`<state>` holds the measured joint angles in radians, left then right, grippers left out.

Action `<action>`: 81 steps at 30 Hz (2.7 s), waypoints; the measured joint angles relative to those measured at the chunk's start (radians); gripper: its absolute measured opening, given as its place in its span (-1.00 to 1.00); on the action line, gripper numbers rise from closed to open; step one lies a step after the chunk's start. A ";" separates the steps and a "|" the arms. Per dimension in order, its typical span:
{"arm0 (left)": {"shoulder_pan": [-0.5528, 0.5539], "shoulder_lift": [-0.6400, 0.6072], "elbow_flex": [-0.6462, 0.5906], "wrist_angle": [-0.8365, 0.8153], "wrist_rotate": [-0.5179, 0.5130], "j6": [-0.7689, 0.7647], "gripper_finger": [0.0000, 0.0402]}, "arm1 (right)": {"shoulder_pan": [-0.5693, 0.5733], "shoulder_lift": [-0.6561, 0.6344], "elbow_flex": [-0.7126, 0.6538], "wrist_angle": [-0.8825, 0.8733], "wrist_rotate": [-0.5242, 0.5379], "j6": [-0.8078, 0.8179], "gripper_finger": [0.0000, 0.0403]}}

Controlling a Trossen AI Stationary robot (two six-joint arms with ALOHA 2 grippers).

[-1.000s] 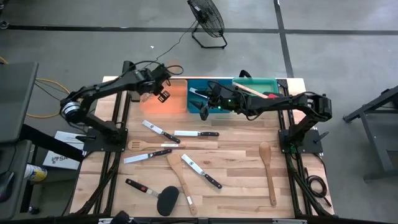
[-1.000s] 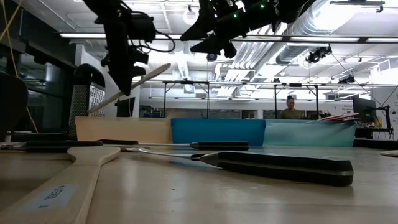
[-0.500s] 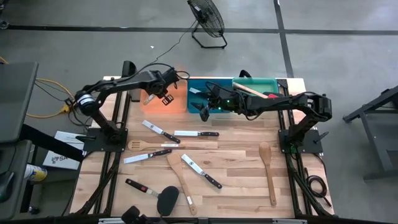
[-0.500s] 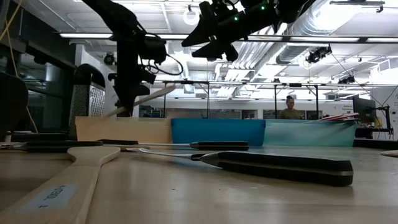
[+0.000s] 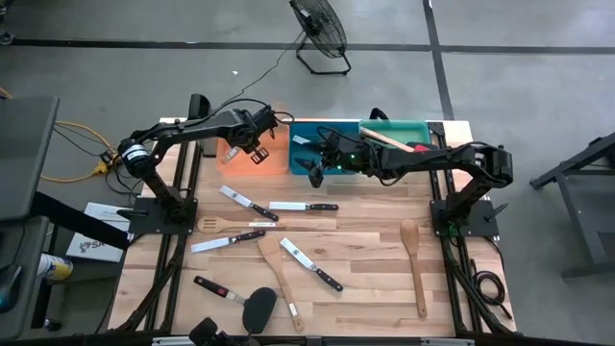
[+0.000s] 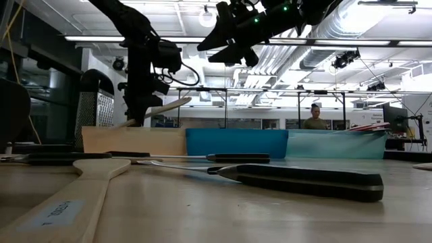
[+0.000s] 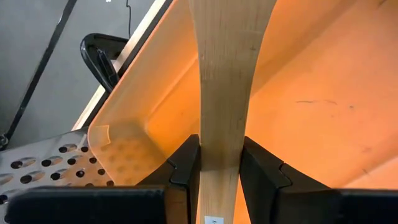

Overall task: Pick & Place Kitchen Items
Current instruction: Put the wooden serving spoon into the orange bin, then put the knife into the blue bin

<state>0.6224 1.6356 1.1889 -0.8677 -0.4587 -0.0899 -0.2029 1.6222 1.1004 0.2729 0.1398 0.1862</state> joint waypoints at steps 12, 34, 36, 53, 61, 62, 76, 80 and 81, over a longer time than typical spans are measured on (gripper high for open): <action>0.000 0.060 -0.001 0.012 0.060 0.035 -0.61 | 0.000 0.000 0.000 -0.004 0.019 0.001 0.30; -0.001 0.099 -0.002 0.004 0.088 0.059 -0.49 | -0.003 0.000 -0.001 -0.031 0.045 -0.003 0.30; -0.001 0.099 -0.002 0.002 0.088 0.060 -0.48 | -0.003 0.000 -0.001 -0.031 0.045 -0.003 0.30; -0.001 0.098 -0.002 -0.026 0.095 0.086 -0.47 | -0.003 0.000 -0.001 -0.035 0.045 0.004 0.30; -0.001 0.098 -0.002 -0.034 0.095 0.079 -0.45 | -0.003 0.000 -0.001 -0.038 0.045 0.018 0.30; -0.001 0.098 -0.002 -0.034 0.094 0.074 -0.43 | -0.003 0.000 -0.001 -0.037 0.045 0.021 0.30; -0.001 0.093 -0.001 -0.014 0.037 0.059 0.27 | -0.003 0.000 -0.001 -0.038 0.045 0.023 0.30; -0.001 0.058 -0.001 -0.007 0.035 0.059 0.28 | -0.003 0.000 -0.001 -0.038 0.045 0.023 0.30; -0.001 0.044 -0.001 -0.003 0.035 0.059 0.28 | -0.003 0.000 -0.001 -0.039 0.045 0.023 0.30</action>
<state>0.6216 1.6793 1.1877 -0.8707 -0.4232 -0.0311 -0.2054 1.6222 1.0992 0.2341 0.1844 0.2092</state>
